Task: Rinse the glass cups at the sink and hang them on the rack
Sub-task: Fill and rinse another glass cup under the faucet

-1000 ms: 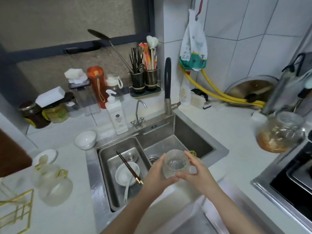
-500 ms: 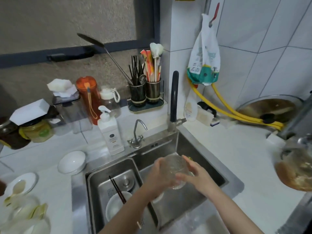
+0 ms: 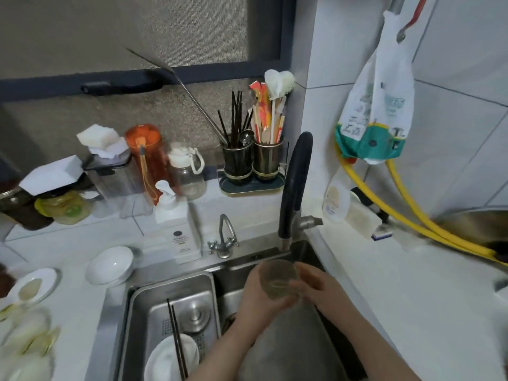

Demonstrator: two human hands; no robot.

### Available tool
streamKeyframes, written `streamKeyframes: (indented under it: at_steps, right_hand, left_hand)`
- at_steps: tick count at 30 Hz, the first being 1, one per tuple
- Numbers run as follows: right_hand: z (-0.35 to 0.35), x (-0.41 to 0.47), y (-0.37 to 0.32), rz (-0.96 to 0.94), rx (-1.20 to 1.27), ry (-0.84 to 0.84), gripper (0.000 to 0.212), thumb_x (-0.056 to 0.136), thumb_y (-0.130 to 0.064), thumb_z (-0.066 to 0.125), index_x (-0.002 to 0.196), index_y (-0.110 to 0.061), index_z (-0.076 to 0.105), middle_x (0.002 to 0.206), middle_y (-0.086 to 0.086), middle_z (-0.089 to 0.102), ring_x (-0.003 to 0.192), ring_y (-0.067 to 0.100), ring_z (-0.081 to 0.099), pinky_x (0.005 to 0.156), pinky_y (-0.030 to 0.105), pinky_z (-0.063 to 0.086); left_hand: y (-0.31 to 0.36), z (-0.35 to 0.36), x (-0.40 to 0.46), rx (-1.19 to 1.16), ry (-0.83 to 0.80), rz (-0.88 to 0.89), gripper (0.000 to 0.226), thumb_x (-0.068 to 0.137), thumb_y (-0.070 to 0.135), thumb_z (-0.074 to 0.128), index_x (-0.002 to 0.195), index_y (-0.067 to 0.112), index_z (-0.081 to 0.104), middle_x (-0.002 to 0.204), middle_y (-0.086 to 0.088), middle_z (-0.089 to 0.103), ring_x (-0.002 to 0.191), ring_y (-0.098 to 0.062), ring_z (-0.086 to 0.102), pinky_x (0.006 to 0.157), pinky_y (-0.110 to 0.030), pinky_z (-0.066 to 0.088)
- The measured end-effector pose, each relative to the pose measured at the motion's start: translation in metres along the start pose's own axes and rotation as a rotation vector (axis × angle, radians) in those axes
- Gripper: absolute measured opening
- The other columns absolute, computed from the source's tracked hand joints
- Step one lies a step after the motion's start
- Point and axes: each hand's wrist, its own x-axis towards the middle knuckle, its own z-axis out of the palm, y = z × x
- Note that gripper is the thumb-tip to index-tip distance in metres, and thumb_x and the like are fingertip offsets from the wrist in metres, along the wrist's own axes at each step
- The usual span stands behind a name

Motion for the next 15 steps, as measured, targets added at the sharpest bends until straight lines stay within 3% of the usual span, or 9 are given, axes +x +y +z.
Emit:
streamKeyframes:
  at_steps: [2, 4, 7, 10, 12, 13, 15]
  right_hand:
    - [-0.015, 0.014, 0.002, -0.023, -0.068, 0.004, 0.039, 0.086, -0.033, 0.068, 0.124, -0.028, 0.059, 0.119, -0.009, 0.064, 0.11, 0.006, 0.06, 0.093, 0.015, 0.044]
    - [-0.032, 0.03, 0.005, -0.034, -0.131, 0.048, 0.039, 0.087, -0.033, 0.067, 0.124, -0.023, 0.062, 0.118, -0.004, 0.067, 0.109, 0.011, 0.061, 0.093, 0.021, 0.044]
    - [-0.053, 0.053, 0.004, -0.079, -0.203, 0.082, 0.038, 0.089, -0.033, 0.063, 0.125, -0.02, 0.062, 0.121, 0.002, 0.063, 0.111, 0.016, 0.058, 0.097, 0.029, 0.044]
    - [-0.067, 0.083, 0.005, -0.092, -0.223, 0.118, 0.039, 0.092, -0.031, 0.06, 0.127, -0.016, 0.059, 0.128, 0.002, 0.056, 0.118, 0.017, 0.05, 0.099, 0.026, 0.034]
    - [-0.072, 0.103, 0.009, -0.127, -0.3, 0.127, 0.043, 0.092, -0.034, 0.059, 0.13, -0.014, 0.056, 0.137, 0.003, 0.051, 0.129, 0.021, 0.045, 0.11, 0.032, 0.031]
    - [-0.074, 0.113, 0.011, -0.158, -0.347, 0.126, 0.044, 0.092, -0.035, 0.059, 0.131, -0.014, 0.055, 0.139, 0.005, 0.049, 0.131, 0.023, 0.045, 0.112, 0.035, 0.031]
    - [-0.076, 0.128, 0.014, -0.19, -0.407, 0.106, 0.04, 0.092, -0.031, 0.06, 0.126, -0.011, 0.057, 0.136, 0.007, 0.05, 0.129, 0.025, 0.046, 0.108, 0.028, 0.032]
  left_hand:
    - [0.008, 0.007, 0.006, -0.014, 0.034, -0.011, 0.047, 0.062, 0.007, 0.087, 0.101, 0.026, 0.069, 0.099, 0.017, 0.071, 0.092, -0.002, 0.068, 0.08, -0.02, 0.054]
    - [0.011, 0.012, 0.012, -0.053, 0.037, -0.036, 0.044, 0.064, 0.0, 0.085, 0.094, 0.028, 0.07, 0.092, 0.012, 0.074, 0.086, -0.002, 0.07, 0.075, -0.024, 0.056]
    - [0.018, 0.017, 0.014, -0.116, 0.09, -0.088, 0.056, 0.063, -0.004, 0.086, 0.094, 0.032, 0.056, 0.087, 0.015, 0.07, 0.084, 0.016, 0.062, 0.068, -0.003, 0.046]
    - [0.017, 0.021, 0.016, -0.087, 0.114, -0.107, 0.064, 0.062, 0.001, 0.088, 0.099, 0.035, 0.048, 0.092, 0.025, 0.066, 0.088, 0.024, 0.057, 0.072, 0.003, 0.039]
    - [0.019, 0.022, 0.017, -0.069, 0.123, -0.12, 0.066, 0.061, 0.0, 0.088, 0.099, 0.036, 0.048, 0.089, 0.035, 0.065, 0.088, 0.025, 0.055, 0.073, 0.004, 0.038]
    - [0.02, 0.022, 0.017, -0.062, 0.13, -0.119, 0.066, 0.06, 0.0, 0.089, 0.099, 0.035, 0.048, 0.089, 0.032, 0.066, 0.088, 0.025, 0.055, 0.073, 0.004, 0.038]
    - [0.025, 0.022, 0.016, -0.052, 0.129, -0.113, 0.066, 0.06, 0.001, 0.089, 0.099, 0.035, 0.048, 0.095, 0.024, 0.062, 0.087, 0.027, 0.055, 0.073, 0.004, 0.038]
